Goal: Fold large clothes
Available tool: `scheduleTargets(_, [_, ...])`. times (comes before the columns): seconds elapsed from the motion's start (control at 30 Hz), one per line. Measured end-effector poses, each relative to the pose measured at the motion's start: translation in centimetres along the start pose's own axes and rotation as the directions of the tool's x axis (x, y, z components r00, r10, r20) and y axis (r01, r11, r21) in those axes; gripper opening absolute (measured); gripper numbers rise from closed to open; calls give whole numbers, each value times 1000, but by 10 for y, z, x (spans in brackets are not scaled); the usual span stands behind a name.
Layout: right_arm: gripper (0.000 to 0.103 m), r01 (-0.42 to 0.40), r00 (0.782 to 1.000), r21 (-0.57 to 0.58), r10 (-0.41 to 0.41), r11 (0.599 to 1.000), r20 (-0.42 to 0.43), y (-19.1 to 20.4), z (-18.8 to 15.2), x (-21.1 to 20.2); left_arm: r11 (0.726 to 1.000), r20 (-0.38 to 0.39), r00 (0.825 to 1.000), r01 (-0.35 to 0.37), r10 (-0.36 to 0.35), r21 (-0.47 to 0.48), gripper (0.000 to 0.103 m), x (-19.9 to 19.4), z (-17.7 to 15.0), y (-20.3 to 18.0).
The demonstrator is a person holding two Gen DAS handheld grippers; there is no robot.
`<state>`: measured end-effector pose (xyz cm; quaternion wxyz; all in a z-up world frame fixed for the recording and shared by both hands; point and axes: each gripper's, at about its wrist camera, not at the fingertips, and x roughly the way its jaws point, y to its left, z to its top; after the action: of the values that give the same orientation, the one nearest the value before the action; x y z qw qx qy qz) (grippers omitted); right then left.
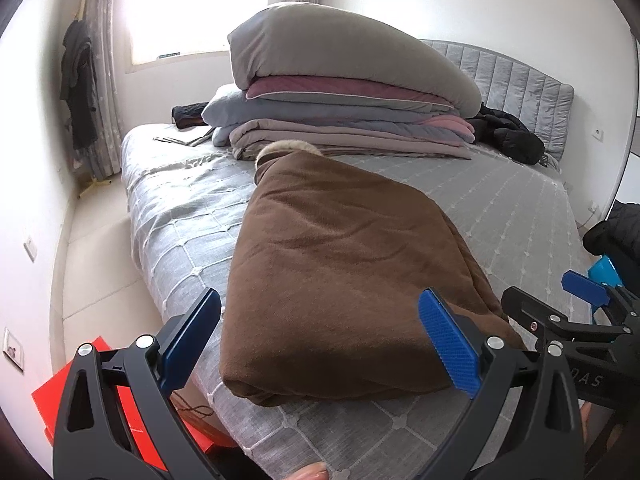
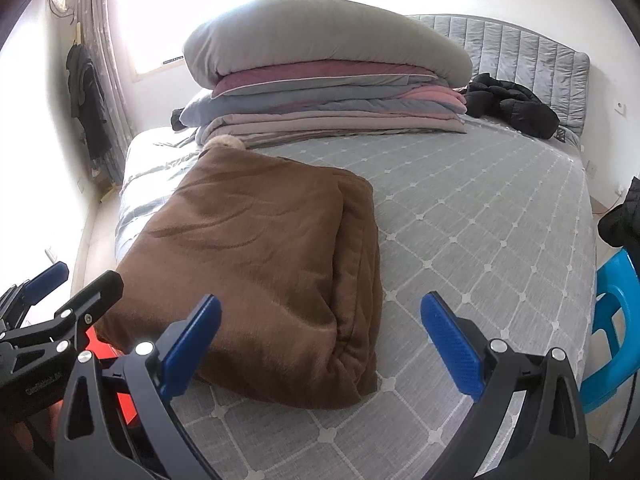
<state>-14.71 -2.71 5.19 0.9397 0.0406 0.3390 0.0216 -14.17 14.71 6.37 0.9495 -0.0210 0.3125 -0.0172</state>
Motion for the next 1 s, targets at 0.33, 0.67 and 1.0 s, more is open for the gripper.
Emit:
scheduleTargets(0.33, [96,2,1000,1,-2,1000,-4,2,0,1,1000,19,1000,-9,9,9,95,-6,1,-1])
scheduleTargets(0.67, [96,10,1000,-2,-10,1000,-9,4,0,0,1000,14,1000,-11,11,14,95,-8,1,-3])
scheduleTargets(1.0, [96,15,1000,2,-15,1000,-18,-5,1,-2,1000,5,1000,-13,13,15,95,-4,0,-2])
